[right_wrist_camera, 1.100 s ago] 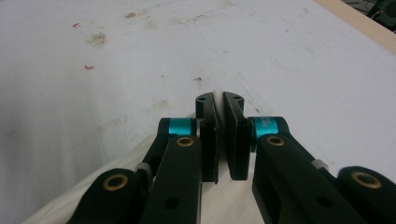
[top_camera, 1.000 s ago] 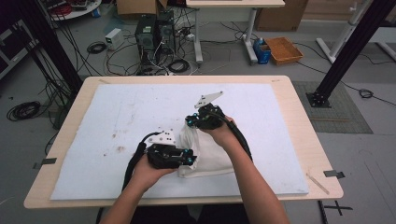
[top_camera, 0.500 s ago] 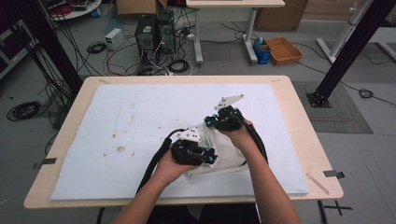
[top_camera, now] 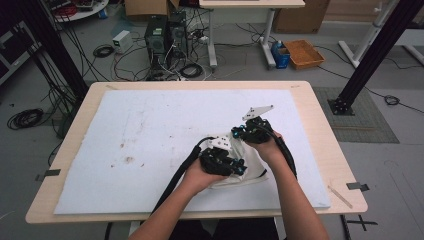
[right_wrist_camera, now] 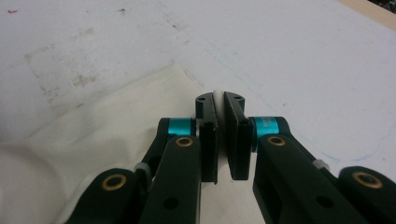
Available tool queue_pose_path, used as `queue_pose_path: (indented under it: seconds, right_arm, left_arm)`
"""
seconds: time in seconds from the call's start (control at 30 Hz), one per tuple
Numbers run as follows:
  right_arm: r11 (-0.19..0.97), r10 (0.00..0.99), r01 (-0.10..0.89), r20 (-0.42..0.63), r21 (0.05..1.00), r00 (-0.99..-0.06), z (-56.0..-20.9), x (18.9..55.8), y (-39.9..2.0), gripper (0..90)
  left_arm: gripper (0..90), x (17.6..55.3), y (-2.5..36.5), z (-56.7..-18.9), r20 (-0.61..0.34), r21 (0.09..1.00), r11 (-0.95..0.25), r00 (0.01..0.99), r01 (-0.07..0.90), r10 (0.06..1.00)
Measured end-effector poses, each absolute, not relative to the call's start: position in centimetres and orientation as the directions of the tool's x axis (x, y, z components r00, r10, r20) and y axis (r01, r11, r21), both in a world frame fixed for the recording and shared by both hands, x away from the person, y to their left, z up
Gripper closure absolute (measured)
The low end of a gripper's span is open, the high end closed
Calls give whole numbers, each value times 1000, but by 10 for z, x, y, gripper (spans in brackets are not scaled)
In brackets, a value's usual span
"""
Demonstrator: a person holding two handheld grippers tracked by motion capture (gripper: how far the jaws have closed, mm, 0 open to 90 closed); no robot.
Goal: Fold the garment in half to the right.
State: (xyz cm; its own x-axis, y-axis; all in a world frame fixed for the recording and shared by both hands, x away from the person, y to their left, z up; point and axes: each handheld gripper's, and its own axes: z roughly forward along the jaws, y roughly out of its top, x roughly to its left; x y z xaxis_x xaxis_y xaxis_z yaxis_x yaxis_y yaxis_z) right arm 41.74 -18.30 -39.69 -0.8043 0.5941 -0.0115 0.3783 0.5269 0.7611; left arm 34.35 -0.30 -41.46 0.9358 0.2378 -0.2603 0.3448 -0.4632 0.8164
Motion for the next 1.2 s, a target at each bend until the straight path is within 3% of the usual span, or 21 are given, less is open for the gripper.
queue_pose_path:
  seconds: [0.13, 0.27, 0.3, 0.33, 0.4, 0.43, 0.47, 0.57, 0.87, 1.2]
  right_arm:
    - [520, 609, 390, -9, 760, -793, -402, 417, -189, 819]
    - [497, 634, 421, 14, 759, -773, -405, 416, -194, 639]
    - [497, 634, 421, 14, 759, -773, -405, 416, -194, 639]
    - [465, 652, 439, 38, 769, -757, -404, 415, -199, 575]
    - [443, 660, 434, 42, 784, -750, -400, 413, -204, 544]
    - [443, 660, 434, 42, 784, -750, -400, 413, -204, 544]
    - [416, 666, 436, 59, 798, -744, -396, 411, -208, 523]
    - [406, 661, 416, 53, 814, -748, -389, 405, -212, 501]
    - [445, 596, 375, 43, 814, -802, -390, 372, -213, 460]
    - [528, 556, 377, 26, 761, -831, -406, 336, -206, 485]
  left_arm:
    - [807, 348, -14, -422, -269, 797, -483, 929, 363, 256]
    - [796, 349, -19, -425, -268, 790, -488, 924, 372, 271]
    - [796, 349, -20, -426, -265, 790, -487, 924, 373, 277]
    - [729, 349, -22, -426, -266, 793, -477, 920, 379, 289]
    - [604, 349, -23, -426, -263, 793, -475, 918, 380, 296]
    - [604, 349, -23, -426, -255, 795, -473, 917, 380, 307]
    - [497, 350, -22, -426, -256, 798, -464, 914, 384, 316]
    - [426, 350, -17, -422, -250, 808, -445, 908, 387, 336]
    - [367, 349, 27, -411, -234, 842, -373, 888, 389, 397]
    - [334, 338, 99, -412, -224, 859, -296, 827, 417, 515]
